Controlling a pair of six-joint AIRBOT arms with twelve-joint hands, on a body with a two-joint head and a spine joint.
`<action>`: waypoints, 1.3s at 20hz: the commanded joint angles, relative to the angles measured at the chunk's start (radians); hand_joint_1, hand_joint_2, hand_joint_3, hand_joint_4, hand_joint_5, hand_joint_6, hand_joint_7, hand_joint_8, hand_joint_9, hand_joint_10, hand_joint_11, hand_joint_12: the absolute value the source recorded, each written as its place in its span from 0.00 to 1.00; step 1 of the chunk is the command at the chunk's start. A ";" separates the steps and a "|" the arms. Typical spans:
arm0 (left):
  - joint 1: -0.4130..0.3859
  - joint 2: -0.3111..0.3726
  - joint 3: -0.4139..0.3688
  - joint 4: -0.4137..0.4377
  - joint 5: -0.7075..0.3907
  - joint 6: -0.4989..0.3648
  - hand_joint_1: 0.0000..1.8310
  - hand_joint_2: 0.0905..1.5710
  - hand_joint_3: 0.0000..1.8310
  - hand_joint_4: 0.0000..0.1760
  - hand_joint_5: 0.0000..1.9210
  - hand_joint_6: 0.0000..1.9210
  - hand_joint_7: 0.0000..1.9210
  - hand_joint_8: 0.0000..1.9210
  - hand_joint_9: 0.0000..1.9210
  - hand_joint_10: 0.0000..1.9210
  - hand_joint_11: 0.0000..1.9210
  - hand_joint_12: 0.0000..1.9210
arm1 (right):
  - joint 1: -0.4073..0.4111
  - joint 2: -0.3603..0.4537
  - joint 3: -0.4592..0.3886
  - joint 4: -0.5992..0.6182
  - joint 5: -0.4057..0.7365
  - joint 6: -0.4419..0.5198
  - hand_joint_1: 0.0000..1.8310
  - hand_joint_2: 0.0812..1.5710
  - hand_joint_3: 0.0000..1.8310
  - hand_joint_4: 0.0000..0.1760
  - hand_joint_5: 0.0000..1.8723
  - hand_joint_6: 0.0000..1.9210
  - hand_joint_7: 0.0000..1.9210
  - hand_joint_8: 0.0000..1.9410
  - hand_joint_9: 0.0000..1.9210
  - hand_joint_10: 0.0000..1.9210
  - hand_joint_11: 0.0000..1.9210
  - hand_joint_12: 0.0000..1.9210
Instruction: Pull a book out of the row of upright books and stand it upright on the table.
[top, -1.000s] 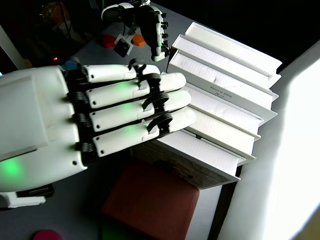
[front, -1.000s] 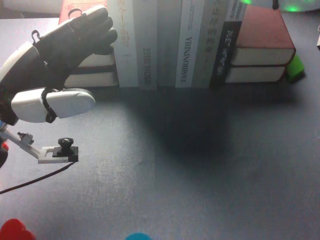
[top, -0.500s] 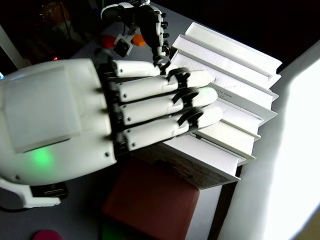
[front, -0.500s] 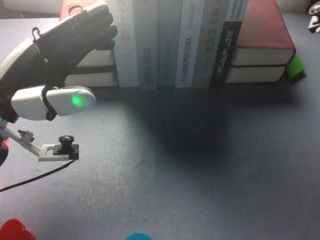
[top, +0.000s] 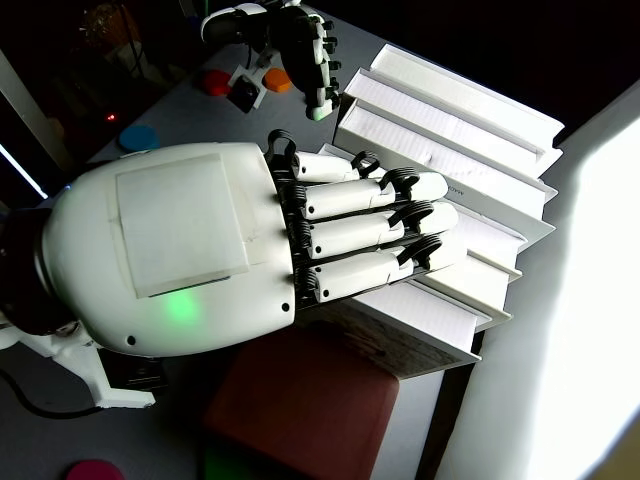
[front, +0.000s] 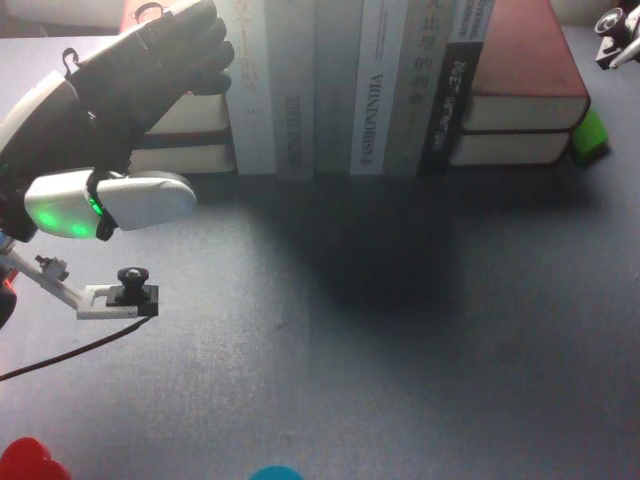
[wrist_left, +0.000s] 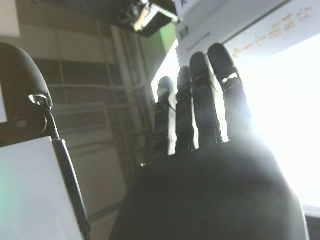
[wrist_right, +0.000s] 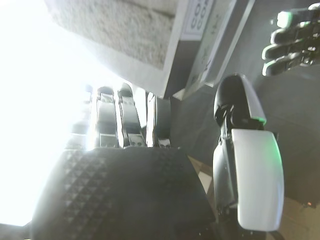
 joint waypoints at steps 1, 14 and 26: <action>-0.009 0.002 -0.004 -0.032 -0.115 -0.011 0.59 0.47 0.00 0.00 0.16 0.00 0.16 0.00 0.17 0.00 0.00 0.49 | 0.011 -0.005 0.003 0.005 0.054 0.016 0.22 0.71 0.00 0.60 0.27 0.00 0.00 0.00 0.00 0.00 0.00 0.00; 0.034 0.004 -0.027 -0.077 -0.146 -0.011 0.54 0.45 0.00 0.00 0.17 0.00 0.19 0.00 0.21 0.01 0.00 0.59 | 0.047 0.207 -0.326 -0.323 0.105 0.066 0.14 0.79 0.01 0.92 0.16 0.00 0.00 0.00 0.00 0.00 0.00 0.00; 0.059 0.003 -0.036 -0.104 -0.164 -0.011 0.52 0.45 0.00 0.05 0.19 0.00 0.19 0.00 0.21 0.00 0.00 0.64 | 0.046 0.321 -0.467 -0.366 0.215 0.111 0.21 0.74 0.00 0.73 0.20 0.00 0.00 0.00 0.00 0.00 0.00 0.00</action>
